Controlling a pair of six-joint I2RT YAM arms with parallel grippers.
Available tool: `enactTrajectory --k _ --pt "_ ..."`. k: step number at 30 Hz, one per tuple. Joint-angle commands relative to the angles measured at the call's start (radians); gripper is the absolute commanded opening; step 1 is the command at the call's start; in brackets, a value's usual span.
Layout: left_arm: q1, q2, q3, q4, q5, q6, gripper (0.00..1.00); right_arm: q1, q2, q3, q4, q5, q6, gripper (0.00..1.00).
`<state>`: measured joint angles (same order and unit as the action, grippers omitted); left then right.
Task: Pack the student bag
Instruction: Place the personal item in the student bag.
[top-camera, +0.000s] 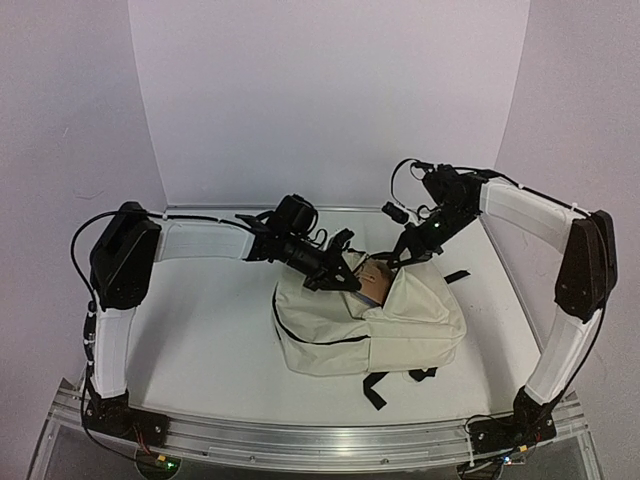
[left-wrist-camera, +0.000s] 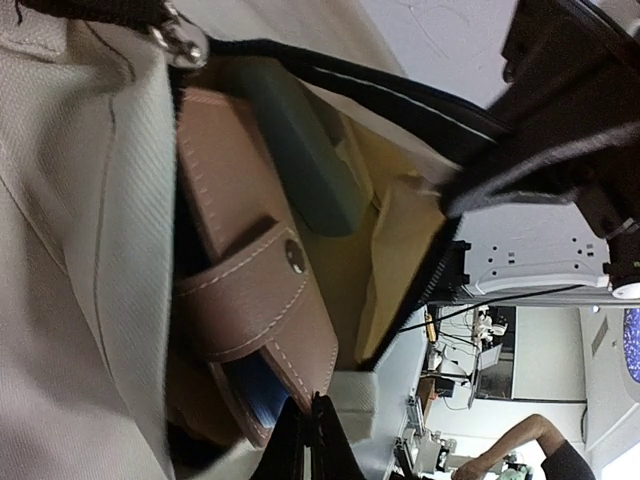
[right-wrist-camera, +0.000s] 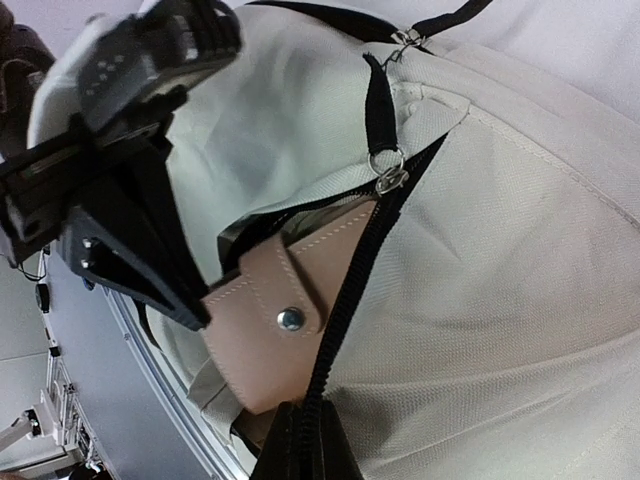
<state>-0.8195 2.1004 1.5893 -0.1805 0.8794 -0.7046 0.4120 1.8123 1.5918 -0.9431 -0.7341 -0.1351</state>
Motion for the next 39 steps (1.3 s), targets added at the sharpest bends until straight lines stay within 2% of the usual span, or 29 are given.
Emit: enactTrajectory --k 1,5,9,14,16,19,23,28,33,37,39 --pt "-0.007 0.059 0.097 0.053 -0.061 -0.029 0.00 -0.006 -0.079 -0.027 0.043 -0.052 -0.021 0.00" --pt "-0.025 0.137 0.164 0.148 -0.071 -0.079 0.00 -0.001 -0.078 -0.040 0.047 -0.062 -0.012 0.00" --pt "-0.087 0.194 0.273 0.106 -0.024 0.017 0.01 0.000 -0.052 -0.001 0.053 -0.062 0.001 0.00" --pt "-0.154 0.163 0.223 0.102 -0.041 0.115 0.08 -0.003 -0.018 0.027 0.053 -0.081 0.028 0.00" --pt "-0.166 0.139 0.196 0.101 -0.064 0.140 0.15 -0.005 -0.016 0.021 0.053 -0.100 0.035 0.00" --pt "-0.167 0.105 0.173 0.090 -0.082 0.176 0.35 -0.006 -0.017 0.009 0.055 -0.111 0.037 0.01" --pt "-0.165 0.036 0.149 0.008 -0.136 0.228 0.52 -0.006 -0.023 0.000 0.053 -0.117 0.035 0.03" --pt "-0.113 -0.068 0.111 -0.094 -0.257 0.215 0.60 -0.003 -0.059 -0.038 0.054 -0.124 0.011 0.06" --pt "-0.042 -0.150 0.064 -0.122 -0.317 0.178 0.60 0.008 -0.083 -0.074 0.055 -0.126 0.001 0.08" --pt "0.040 -0.204 0.019 -0.105 -0.383 0.118 0.61 0.044 -0.084 -0.094 0.063 -0.129 -0.005 0.19" --pt "0.085 -0.190 0.074 -0.182 -0.444 0.109 0.65 0.073 -0.075 -0.109 0.068 -0.125 -0.011 0.30"
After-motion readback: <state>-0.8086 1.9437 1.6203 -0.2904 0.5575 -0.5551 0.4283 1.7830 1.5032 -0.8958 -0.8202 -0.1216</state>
